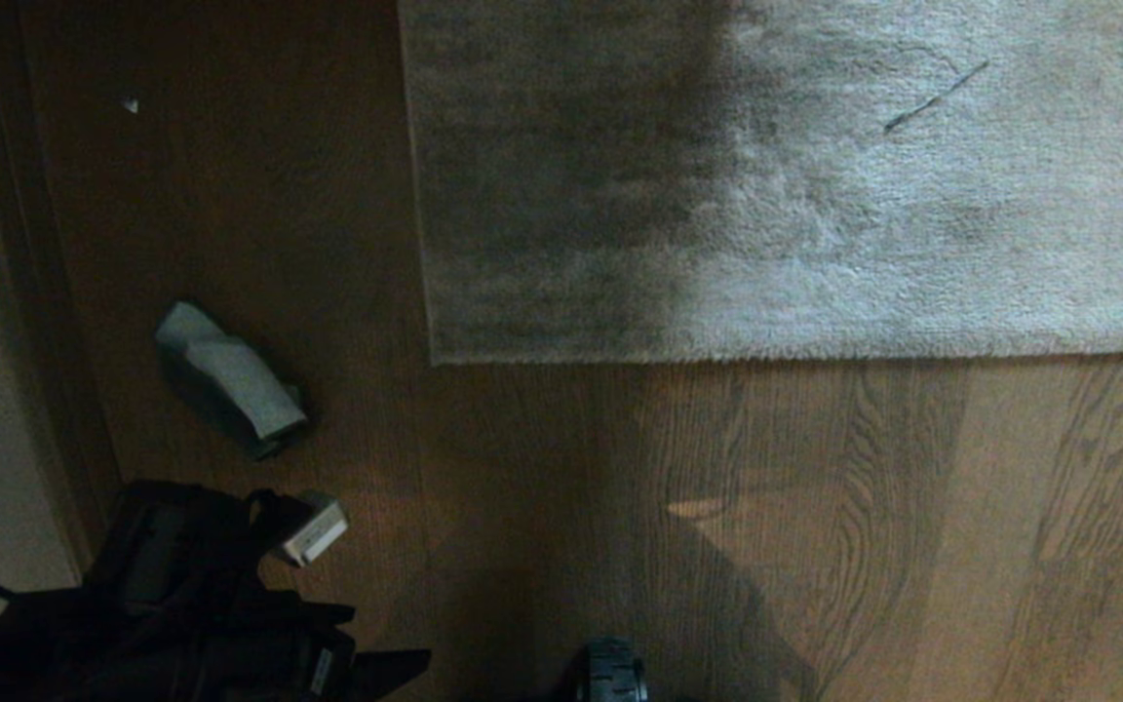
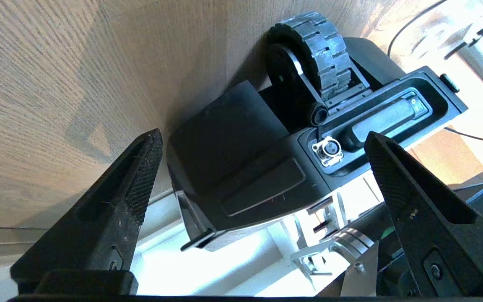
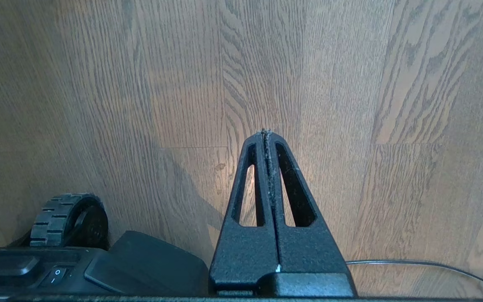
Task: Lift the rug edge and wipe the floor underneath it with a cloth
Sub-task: Pick up the rag
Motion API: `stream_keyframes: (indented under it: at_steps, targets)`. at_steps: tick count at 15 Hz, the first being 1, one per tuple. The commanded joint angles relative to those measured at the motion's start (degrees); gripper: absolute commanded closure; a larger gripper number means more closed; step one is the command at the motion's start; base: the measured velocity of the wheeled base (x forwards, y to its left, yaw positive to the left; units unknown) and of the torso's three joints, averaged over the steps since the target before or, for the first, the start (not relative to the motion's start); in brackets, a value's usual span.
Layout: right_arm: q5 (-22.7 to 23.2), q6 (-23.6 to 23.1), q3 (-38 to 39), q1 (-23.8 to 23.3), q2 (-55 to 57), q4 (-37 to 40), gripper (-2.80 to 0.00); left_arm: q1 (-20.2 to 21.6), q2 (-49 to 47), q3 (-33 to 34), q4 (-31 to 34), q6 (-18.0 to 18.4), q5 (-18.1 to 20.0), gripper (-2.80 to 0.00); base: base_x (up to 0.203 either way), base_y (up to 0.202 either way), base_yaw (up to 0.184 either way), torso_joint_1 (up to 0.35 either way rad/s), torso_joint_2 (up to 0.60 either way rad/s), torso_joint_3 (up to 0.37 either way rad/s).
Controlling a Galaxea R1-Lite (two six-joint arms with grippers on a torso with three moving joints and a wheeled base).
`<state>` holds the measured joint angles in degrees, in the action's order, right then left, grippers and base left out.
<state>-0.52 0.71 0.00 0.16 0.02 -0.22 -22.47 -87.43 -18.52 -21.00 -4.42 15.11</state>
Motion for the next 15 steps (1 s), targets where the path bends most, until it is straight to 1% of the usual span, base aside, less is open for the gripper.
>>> stream_keyframes:
  at_steps: [1, 9, 15]
  targets:
    - [0.0, 0.0, 0.0, 0.0, 0.1, 0.0, 0.00, -0.6, 0.1, -0.2, -0.2, -0.1, 0.1, -2.80, 0.000, 0.000, 0.000, 0.000, 0.00, 0.000]
    - [0.0, 0.0, 0.0, 0.0, 0.1, 0.0, 0.00, -0.6, 0.5, -1.9, -0.2, -0.1, 0.0, -2.80, 0.000, 0.000, 0.000, 0.000, 0.00, 0.000]
    - [0.0, 0.0, 0.0, 0.0, 0.1, 0.0, 0.00, -0.9, 1.9, -1.4, -0.1, 0.1, 0.1, -2.80, 0.000, 0.000, 0.000, 0.000, 0.00, 0.000]
